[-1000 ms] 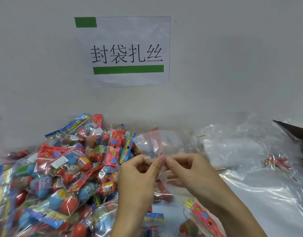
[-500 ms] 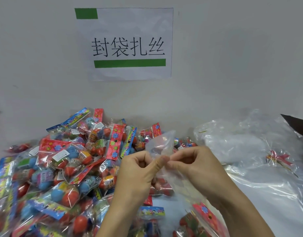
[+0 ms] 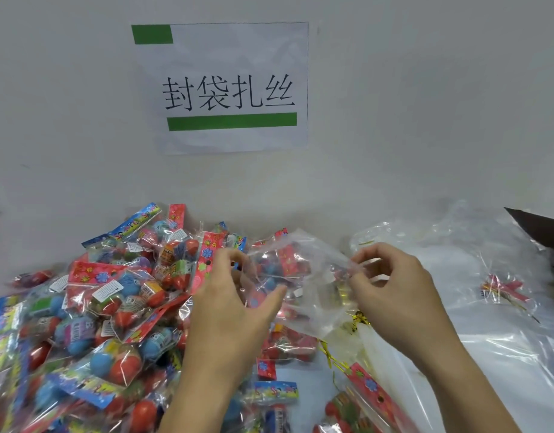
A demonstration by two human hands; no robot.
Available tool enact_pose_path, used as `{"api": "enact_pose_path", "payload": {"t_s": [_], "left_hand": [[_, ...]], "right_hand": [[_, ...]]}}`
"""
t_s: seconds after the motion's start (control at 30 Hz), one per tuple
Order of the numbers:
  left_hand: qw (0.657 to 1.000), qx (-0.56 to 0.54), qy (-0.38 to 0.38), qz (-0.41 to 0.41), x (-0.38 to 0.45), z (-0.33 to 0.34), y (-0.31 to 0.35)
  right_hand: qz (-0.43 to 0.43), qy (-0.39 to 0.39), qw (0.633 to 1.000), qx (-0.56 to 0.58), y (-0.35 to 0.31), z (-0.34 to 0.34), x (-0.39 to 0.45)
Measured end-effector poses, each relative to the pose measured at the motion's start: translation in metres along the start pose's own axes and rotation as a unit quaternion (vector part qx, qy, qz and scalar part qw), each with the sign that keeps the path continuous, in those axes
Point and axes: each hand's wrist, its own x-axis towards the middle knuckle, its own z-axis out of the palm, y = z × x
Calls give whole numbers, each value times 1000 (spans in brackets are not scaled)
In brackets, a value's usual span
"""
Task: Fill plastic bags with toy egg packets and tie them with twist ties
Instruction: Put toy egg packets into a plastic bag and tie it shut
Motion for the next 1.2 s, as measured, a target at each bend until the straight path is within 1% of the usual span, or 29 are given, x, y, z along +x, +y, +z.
{"api": "enact_pose_path", "payload": {"t_s": [0.03, 0.07, 0.13, 0.17, 0.2, 0.23, 0.3, 0.33, 0.4, 0.47, 0.53, 0.67, 0.73, 0.83, 0.9, 0.97, 1.0, 1.07, 1.13, 1.2], "left_hand": [[1000, 9, 12, 1, -1, 1, 1], [998, 33, 41, 29, -1, 1, 3], [982, 70, 91, 149, -2, -2, 12], [973, 69, 83, 203, -4, -2, 15], [971, 52, 49, 230, -5, 0, 18], [973, 28, -2, 230, -7, 2, 20], [978, 6, -107, 179, -12, 11, 20], [980, 19, -138, 146, -14, 15, 21], [980, 24, -172, 98, -17, 21, 23], [980, -4, -192, 58, -17, 23, 25], [975, -4, -222, 7, -16, 21, 24], [951, 112, -278, -82, -13, 13, 13], [940, 166, -267, -131, -10, 6, 15], [934, 229, -219, -164, -3, 1, 21], [938, 253, -186, -149, -3, 2, 23], [939, 268, -185, -110, -7, 2, 24], [945, 256, -178, -95, -8, 4, 20], [961, 200, -172, -87, -12, 8, 14], [979, 98, -168, -63, -14, 10, 14], [985, 0, -157, -66, -11, 8, 20]], "right_hand": [[-8, 2, 1000, -11, -1, 1, -1], [-14, 5, 1000, -17, -3, 2, -2], [-25, 0, 999, -26, -7, 6, -3], [-33, -6, 999, -30, -9, 8, -5], [-44, -11, 999, -30, -11, 10, -6], [-56, -17, 998, -26, -13, 12, -8], [-81, -39, 996, -12, -19, 16, -13], [-94, -55, 994, -5, -21, 17, -15], [-113, -93, 989, 5, -23, 18, -17], [-117, -127, 985, 2, -23, 17, -18], [-125, -142, 982, 5, -24, 17, -18], [-147, -138, 974, 100, -32, 11, -17], [-174, -149, 965, 132, -36, 6, -18], [-200, -177, 955, 130, -40, 8, -23], [-198, -167, 960, 105, -42, 13, -25], [-205, -163, 964, 45, -42, 16, -27], [-213, -173, 962, 11, -43, 18, -28], [-216, -199, 956, -20, -43, 22, -31], [-223, -195, 955, -22, -44, 28, -33], [-242, -178, 954, 0, -49, 33, -36]]}}
